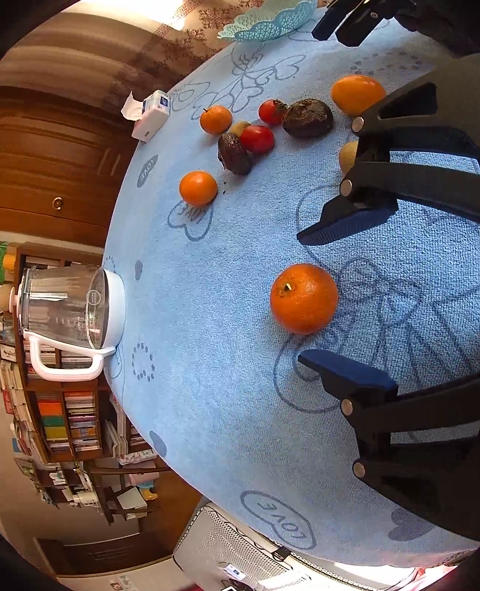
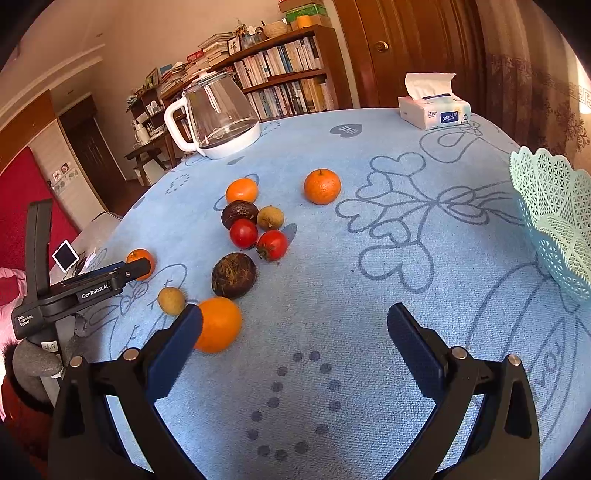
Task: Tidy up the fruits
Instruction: 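Grasp a large orange with the left tool while the right tool grasps another orange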
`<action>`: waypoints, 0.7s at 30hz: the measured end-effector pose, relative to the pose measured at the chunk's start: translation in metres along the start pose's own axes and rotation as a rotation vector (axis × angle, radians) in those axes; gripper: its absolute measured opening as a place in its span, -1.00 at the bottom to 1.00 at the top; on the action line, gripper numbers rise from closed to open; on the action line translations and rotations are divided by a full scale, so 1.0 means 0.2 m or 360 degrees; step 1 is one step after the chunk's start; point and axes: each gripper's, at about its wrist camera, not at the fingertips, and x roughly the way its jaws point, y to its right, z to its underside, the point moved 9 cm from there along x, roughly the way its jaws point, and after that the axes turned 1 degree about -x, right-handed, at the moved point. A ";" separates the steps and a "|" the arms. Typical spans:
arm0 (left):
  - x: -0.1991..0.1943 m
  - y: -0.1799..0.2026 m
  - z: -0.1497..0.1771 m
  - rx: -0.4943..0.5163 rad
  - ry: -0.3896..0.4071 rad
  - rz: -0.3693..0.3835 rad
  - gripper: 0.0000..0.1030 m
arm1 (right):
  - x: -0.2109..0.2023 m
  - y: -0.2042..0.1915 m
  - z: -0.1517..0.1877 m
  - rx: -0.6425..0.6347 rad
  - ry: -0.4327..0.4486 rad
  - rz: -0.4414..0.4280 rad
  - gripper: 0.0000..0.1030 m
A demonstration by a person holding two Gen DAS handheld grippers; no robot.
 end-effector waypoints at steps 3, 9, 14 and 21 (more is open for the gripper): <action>0.03 -0.01 0.01 -0.0035 -0.0039 0.0008 -0.15 | 0.00 -0.02 0.01 -0.0016 0.0000 -0.0011 0.96; 0.03 -0.01 0.01 -0.0048 -0.0035 0.0021 -0.21 | -0.01 -0.06 0.01 -0.0064 0.0009 -0.0050 0.96; 0.00 -0.02 0.00 -0.0079 0.0018 0.0032 -0.21 | -0.01 -0.12 0.02 -0.0134 0.0019 -0.0085 0.96; -0.05 -0.02 -0.02 -0.0079 0.0096 0.0005 -0.21 | 0.03 -0.24 0.06 -0.0282 -0.0071 -0.0106 0.84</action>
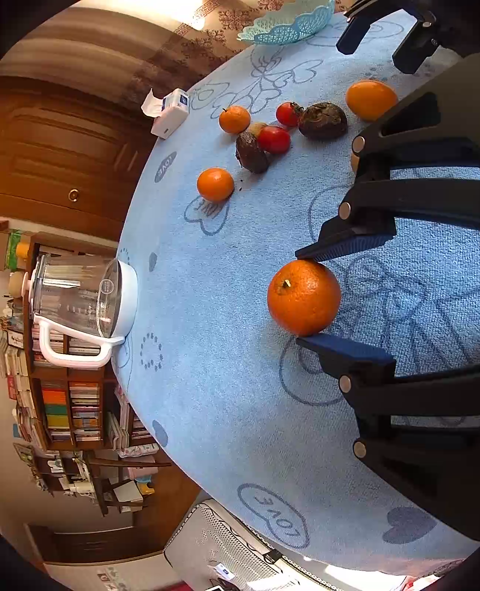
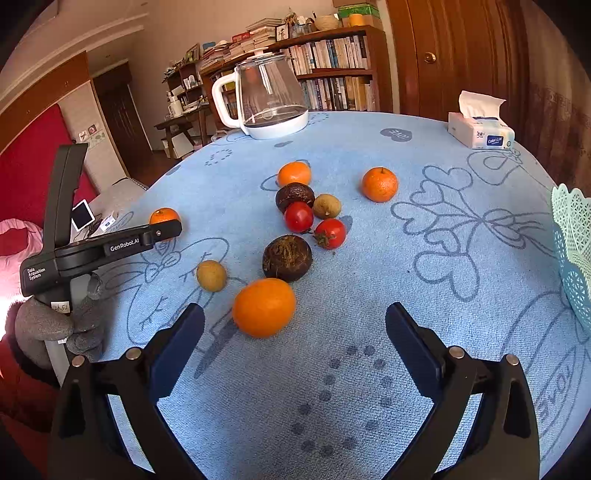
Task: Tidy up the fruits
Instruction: 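Grasp a large orange with the left tool while the right tool grasps another orange, then carry the orange into the teal basket and open the right tool while the left tool holds its orange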
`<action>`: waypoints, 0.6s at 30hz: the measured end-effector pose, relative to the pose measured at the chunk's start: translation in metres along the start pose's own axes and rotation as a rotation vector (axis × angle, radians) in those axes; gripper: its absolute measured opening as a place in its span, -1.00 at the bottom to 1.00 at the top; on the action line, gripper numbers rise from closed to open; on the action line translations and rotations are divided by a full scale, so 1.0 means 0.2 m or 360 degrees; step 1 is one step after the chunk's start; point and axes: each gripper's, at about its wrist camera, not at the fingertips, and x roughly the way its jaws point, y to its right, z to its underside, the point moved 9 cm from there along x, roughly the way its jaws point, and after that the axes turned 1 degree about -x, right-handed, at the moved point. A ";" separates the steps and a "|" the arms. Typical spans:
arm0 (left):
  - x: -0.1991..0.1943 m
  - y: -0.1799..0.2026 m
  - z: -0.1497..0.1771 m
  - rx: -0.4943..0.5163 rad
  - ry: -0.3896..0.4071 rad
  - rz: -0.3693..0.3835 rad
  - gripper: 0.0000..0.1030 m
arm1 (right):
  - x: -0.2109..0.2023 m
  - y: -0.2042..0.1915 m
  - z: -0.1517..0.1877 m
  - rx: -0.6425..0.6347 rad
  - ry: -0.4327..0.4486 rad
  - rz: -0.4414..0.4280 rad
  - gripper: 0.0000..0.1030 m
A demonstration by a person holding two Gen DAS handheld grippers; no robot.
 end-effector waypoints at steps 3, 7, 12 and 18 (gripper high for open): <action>0.00 0.00 0.00 -0.0003 0.0006 -0.0005 -0.21 | 0.05 -0.05 0.01 -0.0045 -0.0076 -0.0014 0.49; 0.00 -0.01 0.00 -0.0012 0.0000 -0.0002 -0.21 | 0.11 -0.08 0.02 -0.0072 -0.0134 -0.0022 0.36; 0.00 -0.01 0.00 -0.0011 -0.0003 0.0002 -0.21 | 0.18 -0.09 0.02 -0.0059 -0.0194 -0.0044 0.09; 0.01 0.00 0.01 -0.0011 -0.0007 0.0003 -0.21 | 0.20 -0.08 0.02 -0.0025 -0.0226 -0.0077 -0.12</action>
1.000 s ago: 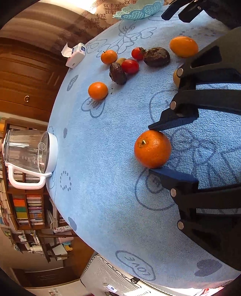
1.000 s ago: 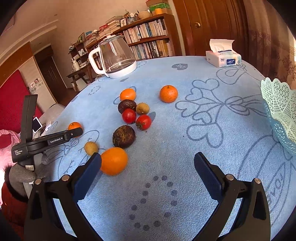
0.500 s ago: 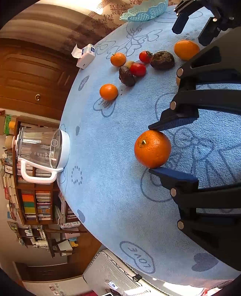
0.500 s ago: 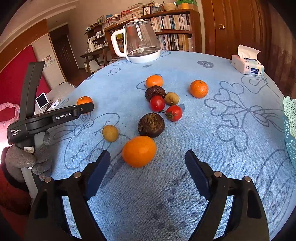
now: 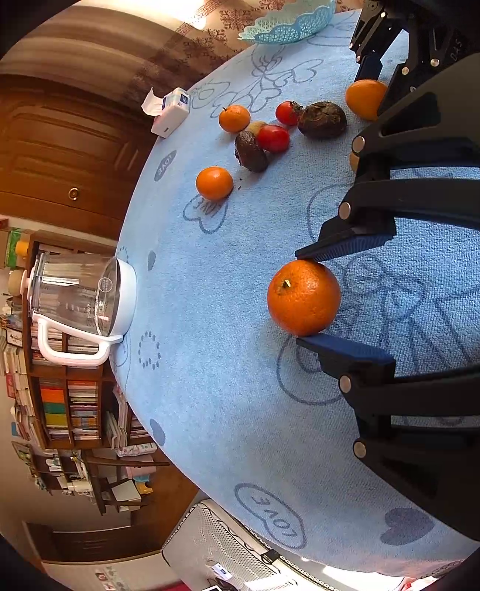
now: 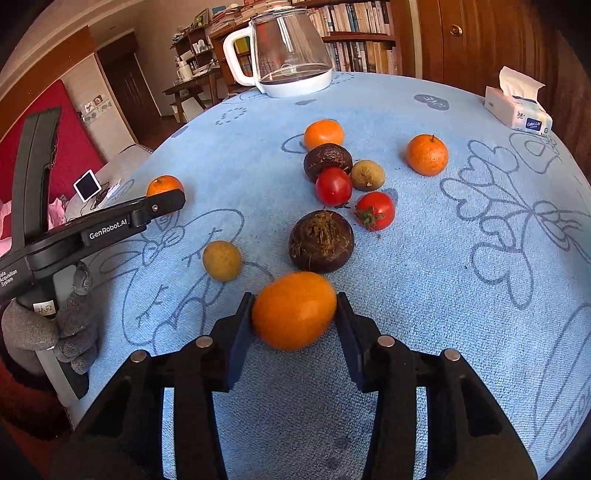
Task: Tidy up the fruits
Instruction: 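Carry the orange into the teal basket and open the right tool while the left tool holds its orange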
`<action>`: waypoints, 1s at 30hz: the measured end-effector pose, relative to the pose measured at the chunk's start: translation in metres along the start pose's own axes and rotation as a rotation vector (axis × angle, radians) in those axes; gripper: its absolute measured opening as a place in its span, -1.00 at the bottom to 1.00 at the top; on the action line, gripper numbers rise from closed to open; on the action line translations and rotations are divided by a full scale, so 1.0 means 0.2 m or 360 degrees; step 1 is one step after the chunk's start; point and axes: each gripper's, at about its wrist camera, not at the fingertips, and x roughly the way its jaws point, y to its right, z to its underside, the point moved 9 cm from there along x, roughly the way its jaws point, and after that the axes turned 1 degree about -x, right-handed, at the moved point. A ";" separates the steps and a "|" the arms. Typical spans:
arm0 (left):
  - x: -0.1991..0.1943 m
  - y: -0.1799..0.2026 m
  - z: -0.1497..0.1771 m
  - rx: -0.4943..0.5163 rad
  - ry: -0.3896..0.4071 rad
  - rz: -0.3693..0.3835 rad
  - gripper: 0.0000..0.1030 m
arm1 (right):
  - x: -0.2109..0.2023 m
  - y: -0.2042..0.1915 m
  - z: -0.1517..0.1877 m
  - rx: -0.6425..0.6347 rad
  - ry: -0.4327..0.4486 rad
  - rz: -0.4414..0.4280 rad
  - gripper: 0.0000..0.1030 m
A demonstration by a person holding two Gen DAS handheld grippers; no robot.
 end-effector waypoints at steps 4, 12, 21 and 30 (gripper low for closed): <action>0.00 0.00 0.00 0.0001 0.0006 -0.0002 -0.21 | -0.02 0.01 0.00 0.0020 0.0025 -0.0006 -0.13; -0.03 0.00 -0.01 0.0005 0.0037 -0.0008 -0.21 | -0.13 0.05 -0.05 0.0075 0.0133 0.0003 -0.13; -0.09 0.10 -0.01 0.0052 0.0060 0.0048 -0.21 | -0.34 0.27 -0.10 0.0235 0.0302 0.0082 -0.13; -0.20 0.24 -0.05 0.0125 0.0122 0.0113 -0.21 | -0.60 0.64 -0.08 0.0443 0.0452 0.0284 -0.13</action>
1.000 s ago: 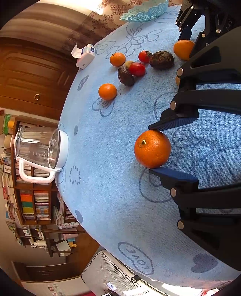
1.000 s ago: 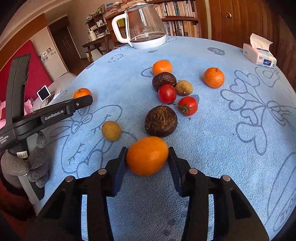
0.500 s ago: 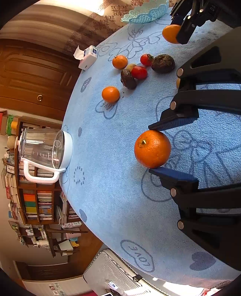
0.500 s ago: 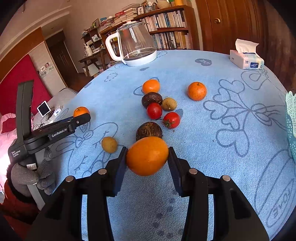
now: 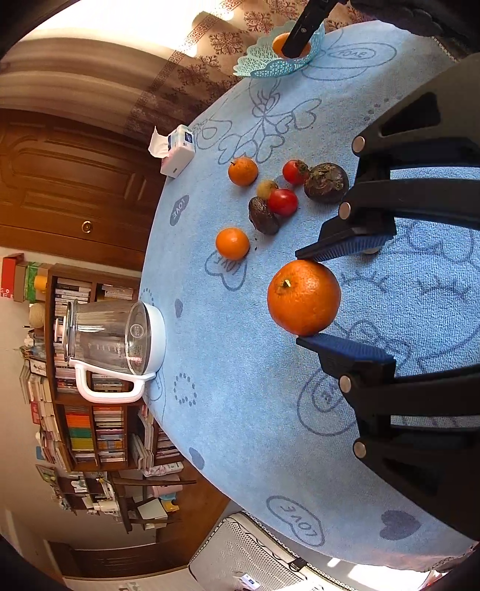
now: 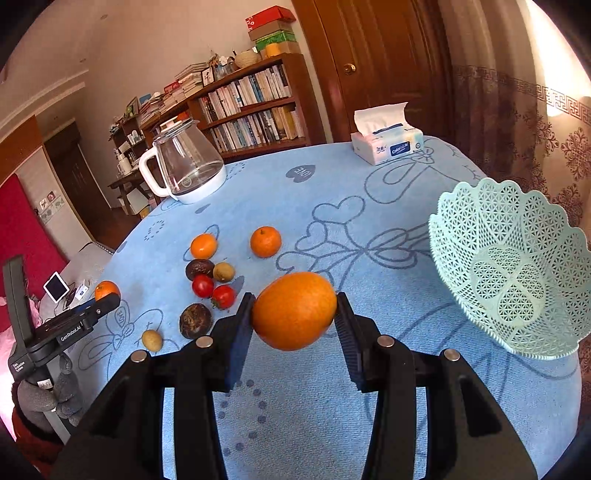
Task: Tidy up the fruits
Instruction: 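Carry the orange into the teal basket and open the right tool while the left tool holds its orange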
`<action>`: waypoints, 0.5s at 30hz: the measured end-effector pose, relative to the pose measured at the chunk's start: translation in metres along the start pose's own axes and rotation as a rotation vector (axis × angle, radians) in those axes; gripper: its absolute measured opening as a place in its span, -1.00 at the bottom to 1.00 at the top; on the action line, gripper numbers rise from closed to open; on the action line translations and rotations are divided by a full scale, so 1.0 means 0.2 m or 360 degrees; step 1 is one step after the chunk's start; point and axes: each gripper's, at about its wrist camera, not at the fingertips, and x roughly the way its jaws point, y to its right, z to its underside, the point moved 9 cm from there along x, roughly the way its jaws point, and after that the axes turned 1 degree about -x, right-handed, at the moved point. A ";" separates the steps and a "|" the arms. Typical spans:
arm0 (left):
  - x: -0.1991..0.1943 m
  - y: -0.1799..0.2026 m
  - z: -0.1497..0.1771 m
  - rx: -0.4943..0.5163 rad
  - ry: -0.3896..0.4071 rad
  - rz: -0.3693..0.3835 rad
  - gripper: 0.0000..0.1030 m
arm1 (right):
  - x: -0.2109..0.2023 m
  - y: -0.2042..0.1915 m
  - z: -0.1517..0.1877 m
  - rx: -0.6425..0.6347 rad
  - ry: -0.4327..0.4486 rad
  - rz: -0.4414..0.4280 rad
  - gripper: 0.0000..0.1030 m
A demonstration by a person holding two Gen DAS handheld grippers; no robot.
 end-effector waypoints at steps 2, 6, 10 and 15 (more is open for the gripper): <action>-0.01 0.03 -0.01 0.0015 0.0008 0.0013 -0.21 | -0.03 0.10 -0.02 0.0046 0.0030 0.0057 -0.13; -0.01 0.07 -0.01 0.0039 0.0007 0.0019 -0.21 | -0.09 0.33 -0.05 0.0153 0.0075 0.0223 -0.13; -0.01 0.10 -0.02 0.0056 0.0002 0.0021 -0.21 | -0.12 0.58 -0.04 0.0293 0.0062 0.0400 -0.13; 0.01 0.16 -0.02 0.0086 -0.0007 0.0031 -0.21 | -0.14 0.79 0.01 0.0413 0.0031 0.0509 -0.13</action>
